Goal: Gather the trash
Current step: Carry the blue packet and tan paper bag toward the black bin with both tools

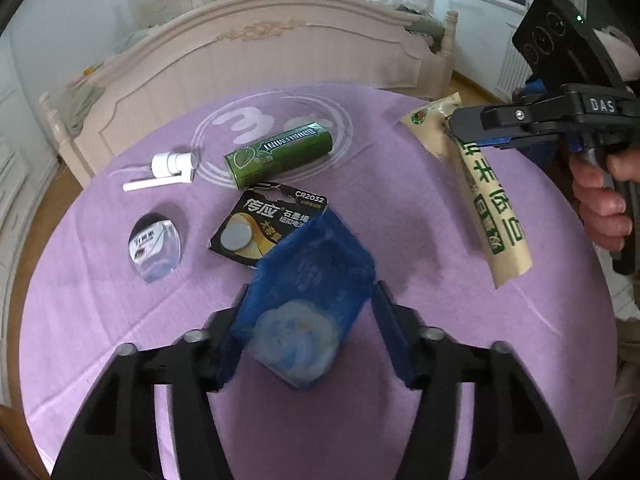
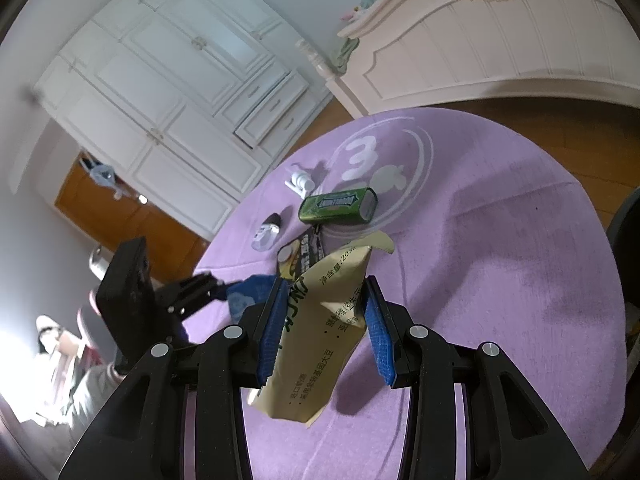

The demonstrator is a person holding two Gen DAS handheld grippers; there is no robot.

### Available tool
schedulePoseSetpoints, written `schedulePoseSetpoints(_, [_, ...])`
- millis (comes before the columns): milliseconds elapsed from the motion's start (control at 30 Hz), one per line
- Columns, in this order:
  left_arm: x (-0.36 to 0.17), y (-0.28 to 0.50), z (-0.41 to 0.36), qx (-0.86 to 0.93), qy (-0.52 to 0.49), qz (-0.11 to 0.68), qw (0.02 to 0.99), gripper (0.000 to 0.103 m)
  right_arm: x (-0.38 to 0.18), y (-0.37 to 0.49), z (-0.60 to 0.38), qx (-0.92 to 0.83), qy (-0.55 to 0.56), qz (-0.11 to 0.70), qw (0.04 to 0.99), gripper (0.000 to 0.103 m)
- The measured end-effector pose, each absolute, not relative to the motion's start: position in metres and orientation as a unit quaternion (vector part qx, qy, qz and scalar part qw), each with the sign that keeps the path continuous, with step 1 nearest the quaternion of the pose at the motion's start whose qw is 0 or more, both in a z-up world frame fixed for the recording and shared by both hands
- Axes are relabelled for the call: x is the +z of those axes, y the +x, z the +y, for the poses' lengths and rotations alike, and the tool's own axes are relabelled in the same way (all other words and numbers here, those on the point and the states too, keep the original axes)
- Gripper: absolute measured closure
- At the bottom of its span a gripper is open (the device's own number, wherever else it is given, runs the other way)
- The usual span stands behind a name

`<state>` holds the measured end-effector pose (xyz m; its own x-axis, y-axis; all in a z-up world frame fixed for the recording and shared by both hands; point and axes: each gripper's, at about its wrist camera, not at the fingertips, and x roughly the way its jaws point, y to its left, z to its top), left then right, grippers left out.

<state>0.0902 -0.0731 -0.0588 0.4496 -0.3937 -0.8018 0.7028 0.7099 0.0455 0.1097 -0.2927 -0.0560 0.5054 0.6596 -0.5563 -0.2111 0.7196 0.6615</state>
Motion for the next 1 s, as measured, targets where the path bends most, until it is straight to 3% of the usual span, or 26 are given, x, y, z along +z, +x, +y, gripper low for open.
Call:
schedulePoseSetpoints(67, [-0.056,0.088,-0.073,-0.324,0.185,0.406,0.834,0.061,-0.056,0.110,-0.295,0.264,0.271,0.418,0.826,0.064])
schedulePoseSetpoints(467, [-0.017,0.092,-0.114,-0.340,0.124,0.384,0.850,0.062,-0.056,0.094,-0.360,0.220,0.328,0.370,0.841,0.064])
schedulePoseSetpoints(1000, [-0.013,0.099,-0.298,-0.473,0.102,0.373,0.792,0.062,-0.067,0.039,-0.514,0.002,0.345,0.303,0.888,0.064])
